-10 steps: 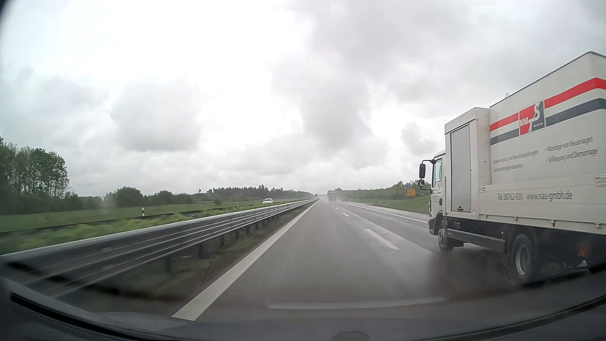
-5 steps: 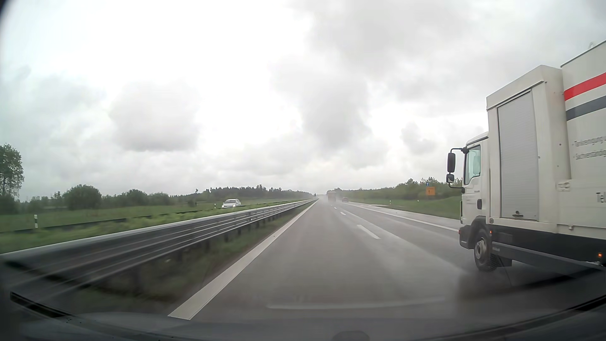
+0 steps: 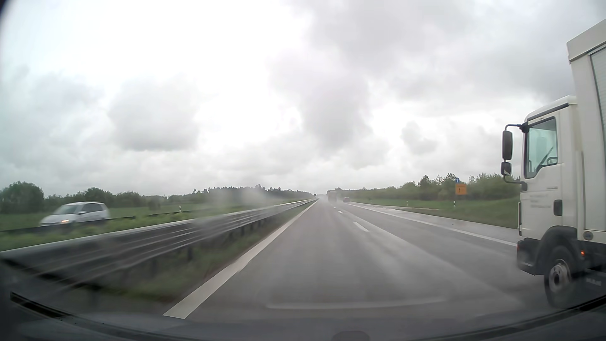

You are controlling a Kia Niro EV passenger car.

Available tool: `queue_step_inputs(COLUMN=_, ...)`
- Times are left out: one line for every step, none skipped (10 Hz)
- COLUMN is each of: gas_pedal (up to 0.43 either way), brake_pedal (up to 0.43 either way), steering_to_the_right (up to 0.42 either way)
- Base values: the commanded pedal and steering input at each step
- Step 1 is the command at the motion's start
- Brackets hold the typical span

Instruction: Follow the waypoints while adhering to traffic rules and regulations

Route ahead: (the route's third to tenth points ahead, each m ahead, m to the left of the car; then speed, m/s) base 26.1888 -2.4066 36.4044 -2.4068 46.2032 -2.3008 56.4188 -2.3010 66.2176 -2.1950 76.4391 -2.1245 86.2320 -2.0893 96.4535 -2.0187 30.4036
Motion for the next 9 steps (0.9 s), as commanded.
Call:
queue_step_inputs(gas_pedal=0.287, brake_pedal=0.0, steering_to_the_right=-0.001)
queue_step_inputs(gas_pedal=0.287, brake_pedal=0.0, steering_to_the_right=-0.001)
queue_step_inputs(gas_pedal=0.287, brake_pedal=0.0, steering_to_the_right=-0.001)
queue_step_inputs(gas_pedal=0.287, brake_pedal=0.0, steering_to_the_right=-0.001)
queue_step_inputs(gas_pedal=0.287, brake_pedal=0.0, steering_to_the_right=-0.001)
queue_step_inputs(gas_pedal=0.287, brake_pedal=0.0, steering_to_the_right=-0.001)
queue_step_inputs(gas_pedal=0.287, brake_pedal=0.0, steering_to_the_right=-0.001)
queue_step_inputs(gas_pedal=0.287, brake_pedal=0.0, steering_to_the_right=-0.001)
queue_step_inputs(gas_pedal=0.287, brake_pedal=0.0, steering_to_the_right=-0.001)
